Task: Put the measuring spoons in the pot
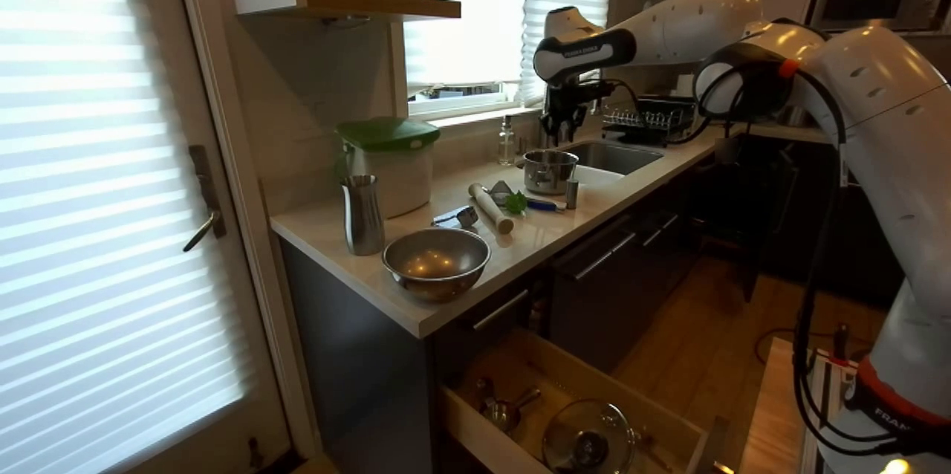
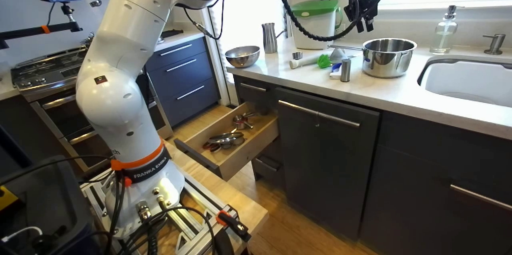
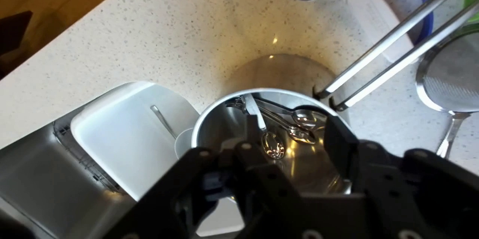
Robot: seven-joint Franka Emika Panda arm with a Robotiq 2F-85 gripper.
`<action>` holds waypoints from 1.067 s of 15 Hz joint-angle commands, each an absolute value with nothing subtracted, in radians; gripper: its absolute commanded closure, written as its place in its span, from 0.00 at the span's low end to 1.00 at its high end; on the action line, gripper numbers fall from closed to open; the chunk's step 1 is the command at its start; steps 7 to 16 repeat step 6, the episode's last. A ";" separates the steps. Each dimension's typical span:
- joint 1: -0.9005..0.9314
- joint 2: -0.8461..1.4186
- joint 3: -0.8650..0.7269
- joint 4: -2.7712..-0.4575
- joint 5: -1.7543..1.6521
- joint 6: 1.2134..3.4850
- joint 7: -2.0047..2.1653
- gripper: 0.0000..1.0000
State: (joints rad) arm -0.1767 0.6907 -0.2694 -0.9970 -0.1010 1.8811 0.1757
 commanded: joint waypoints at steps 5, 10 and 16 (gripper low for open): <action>-0.169 0.595 -0.233 -0.994 -0.098 1.882 -0.010 0.14; -0.167 0.591 -0.233 -0.994 -0.098 1.882 -0.008 0.07; -0.167 0.591 -0.233 -0.994 -0.098 1.882 -0.008 0.07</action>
